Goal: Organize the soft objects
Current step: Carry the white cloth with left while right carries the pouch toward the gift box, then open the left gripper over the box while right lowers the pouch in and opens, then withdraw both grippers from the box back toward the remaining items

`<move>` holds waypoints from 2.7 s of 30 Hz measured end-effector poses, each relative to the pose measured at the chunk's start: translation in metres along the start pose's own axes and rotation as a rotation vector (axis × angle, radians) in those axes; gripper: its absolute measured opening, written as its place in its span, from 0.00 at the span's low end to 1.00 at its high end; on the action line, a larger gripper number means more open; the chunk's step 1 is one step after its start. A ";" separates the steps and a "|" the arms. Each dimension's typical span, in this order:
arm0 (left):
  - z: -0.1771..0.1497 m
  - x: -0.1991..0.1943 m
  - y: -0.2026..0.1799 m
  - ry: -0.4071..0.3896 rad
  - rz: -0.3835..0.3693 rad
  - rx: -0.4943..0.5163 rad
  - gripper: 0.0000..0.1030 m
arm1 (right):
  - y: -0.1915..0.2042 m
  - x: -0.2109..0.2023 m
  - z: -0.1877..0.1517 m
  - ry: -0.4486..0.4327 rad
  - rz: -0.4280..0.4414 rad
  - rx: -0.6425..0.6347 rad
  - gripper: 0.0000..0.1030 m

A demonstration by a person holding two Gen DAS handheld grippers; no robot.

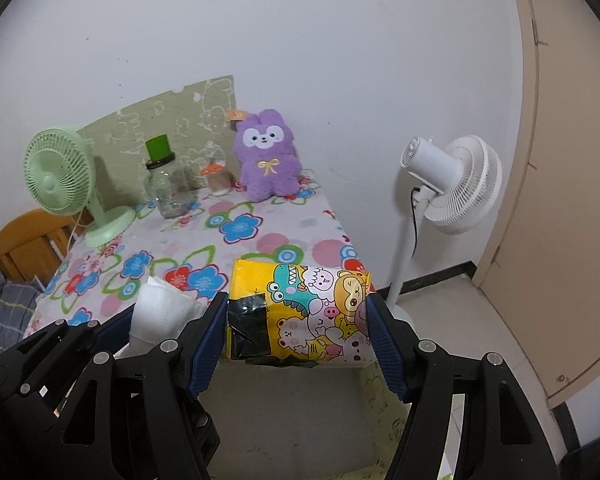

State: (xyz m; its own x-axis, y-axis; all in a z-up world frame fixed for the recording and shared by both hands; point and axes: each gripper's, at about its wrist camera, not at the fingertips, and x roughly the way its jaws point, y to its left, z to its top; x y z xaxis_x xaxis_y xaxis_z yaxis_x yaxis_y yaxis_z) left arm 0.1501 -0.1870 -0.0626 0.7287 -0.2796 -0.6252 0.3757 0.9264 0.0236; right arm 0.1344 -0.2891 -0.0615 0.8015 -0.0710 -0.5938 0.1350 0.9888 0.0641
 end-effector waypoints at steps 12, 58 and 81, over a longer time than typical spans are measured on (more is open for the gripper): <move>0.002 0.029 -0.003 0.071 -0.026 0.003 0.61 | -0.010 0.029 -0.001 0.055 0.018 0.023 0.68; -0.023 -0.039 0.023 0.007 0.042 -0.025 0.98 | 0.030 -0.033 -0.016 -0.024 0.021 -0.028 0.86; -0.054 -0.093 0.051 -0.055 0.066 -0.045 1.00 | 0.080 -0.080 -0.040 -0.081 0.024 -0.085 0.92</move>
State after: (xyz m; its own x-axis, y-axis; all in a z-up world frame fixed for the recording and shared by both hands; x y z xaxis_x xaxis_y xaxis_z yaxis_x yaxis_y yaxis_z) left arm 0.0711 -0.0999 -0.0455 0.7818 -0.2300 -0.5796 0.3007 0.9533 0.0273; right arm 0.0576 -0.1993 -0.0412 0.8487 -0.0543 -0.5262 0.0681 0.9977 0.0069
